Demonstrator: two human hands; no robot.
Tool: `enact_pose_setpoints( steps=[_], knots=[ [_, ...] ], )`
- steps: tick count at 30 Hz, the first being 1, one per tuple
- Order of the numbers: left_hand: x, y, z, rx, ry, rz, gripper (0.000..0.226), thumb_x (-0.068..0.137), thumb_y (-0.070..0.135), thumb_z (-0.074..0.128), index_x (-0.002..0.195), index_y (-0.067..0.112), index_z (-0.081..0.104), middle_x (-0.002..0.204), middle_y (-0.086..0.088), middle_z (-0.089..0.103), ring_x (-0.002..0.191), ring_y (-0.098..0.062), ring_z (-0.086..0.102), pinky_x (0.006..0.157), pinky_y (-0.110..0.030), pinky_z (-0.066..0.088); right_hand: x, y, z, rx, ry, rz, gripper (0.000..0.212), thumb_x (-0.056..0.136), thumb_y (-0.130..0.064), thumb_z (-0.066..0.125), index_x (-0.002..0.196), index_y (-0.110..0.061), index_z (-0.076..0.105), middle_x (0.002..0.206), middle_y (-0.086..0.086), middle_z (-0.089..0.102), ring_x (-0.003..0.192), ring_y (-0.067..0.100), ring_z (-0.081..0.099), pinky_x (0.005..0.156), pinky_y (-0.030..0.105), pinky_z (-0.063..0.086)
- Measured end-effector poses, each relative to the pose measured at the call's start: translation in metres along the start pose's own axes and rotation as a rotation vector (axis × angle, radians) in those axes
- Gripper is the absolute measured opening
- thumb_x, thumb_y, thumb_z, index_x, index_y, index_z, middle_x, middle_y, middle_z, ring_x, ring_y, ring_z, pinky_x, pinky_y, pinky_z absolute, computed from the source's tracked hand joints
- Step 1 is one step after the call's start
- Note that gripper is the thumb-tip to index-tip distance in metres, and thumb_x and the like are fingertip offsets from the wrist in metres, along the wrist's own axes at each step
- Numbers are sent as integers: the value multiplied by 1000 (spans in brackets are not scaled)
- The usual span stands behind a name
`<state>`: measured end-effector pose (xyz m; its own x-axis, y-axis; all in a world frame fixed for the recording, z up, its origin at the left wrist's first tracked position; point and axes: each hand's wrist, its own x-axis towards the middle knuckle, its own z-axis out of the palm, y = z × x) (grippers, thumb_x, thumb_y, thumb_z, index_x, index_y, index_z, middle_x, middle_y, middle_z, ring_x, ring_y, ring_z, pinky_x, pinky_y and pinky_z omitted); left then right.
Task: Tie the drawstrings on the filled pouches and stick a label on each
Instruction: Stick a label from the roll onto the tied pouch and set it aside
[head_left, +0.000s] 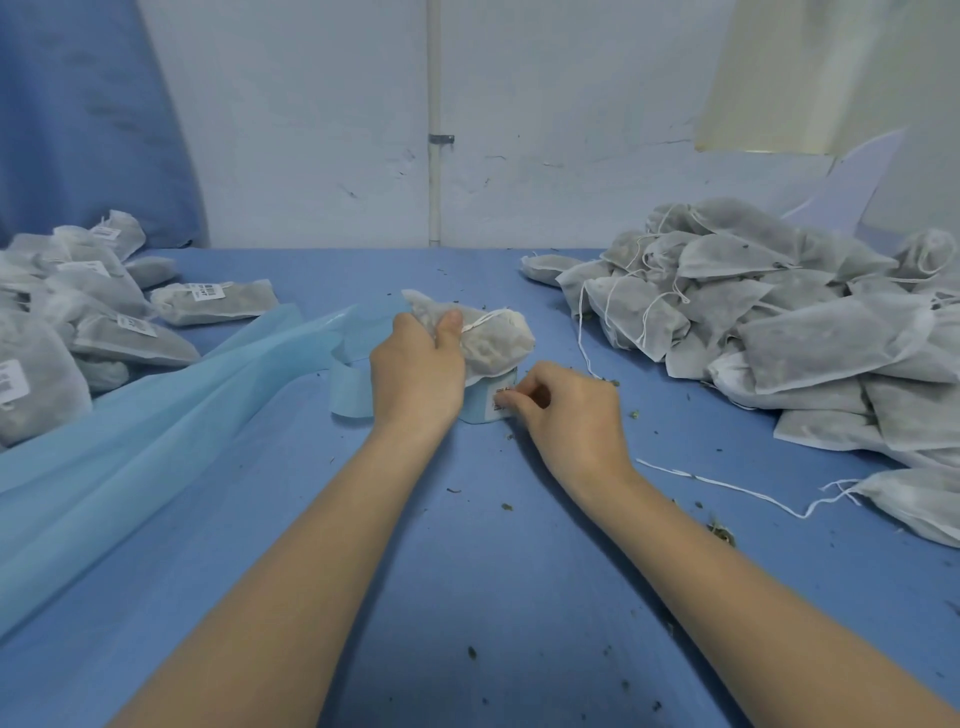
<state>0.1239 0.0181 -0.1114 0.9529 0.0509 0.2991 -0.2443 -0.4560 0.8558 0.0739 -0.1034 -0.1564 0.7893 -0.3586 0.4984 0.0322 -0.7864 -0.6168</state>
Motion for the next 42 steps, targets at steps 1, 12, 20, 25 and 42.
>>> enact_pose_setpoints(
  steps=[1,12,20,25,42],
  knots=[
    [0,0,0,-5,1,-5,34,98,37,43,97,3,48,89,-7,47,82,-24,40,60,-23,20,-1,-1,0,2,4,-22,19,84,-22,73,74,-9,64,60,-12,50,63,12,47,62,16,35],
    [-1,1,3,-1,6,13,35,98,37,43,98,2,49,104,-19,59,84,-24,41,60,-24,19,-5,1,-7,104,-44,-90,23,87,-16,71,74,-2,58,63,11,62,58,23,46,63,31,39],
    [0,0,5,12,12,29,40,98,37,42,104,-2,51,107,-21,60,101,-35,52,60,-24,20,-8,3,-12,46,-78,-177,22,84,-14,73,72,-3,59,57,-4,52,57,17,47,61,13,36],
    [0,0,6,32,14,31,41,98,37,42,105,-2,51,109,-22,60,103,-36,52,64,-27,22,-9,4,-15,99,-150,-152,21,82,-14,75,71,-4,61,65,7,65,65,20,58,65,18,41],
    [0,-2,2,-22,12,52,30,98,37,44,92,8,46,81,-1,46,78,-21,38,58,-23,19,-24,-5,-36,184,-527,-72,13,76,-34,79,79,-25,71,134,6,51,106,-5,49,81,5,31]
  ],
)
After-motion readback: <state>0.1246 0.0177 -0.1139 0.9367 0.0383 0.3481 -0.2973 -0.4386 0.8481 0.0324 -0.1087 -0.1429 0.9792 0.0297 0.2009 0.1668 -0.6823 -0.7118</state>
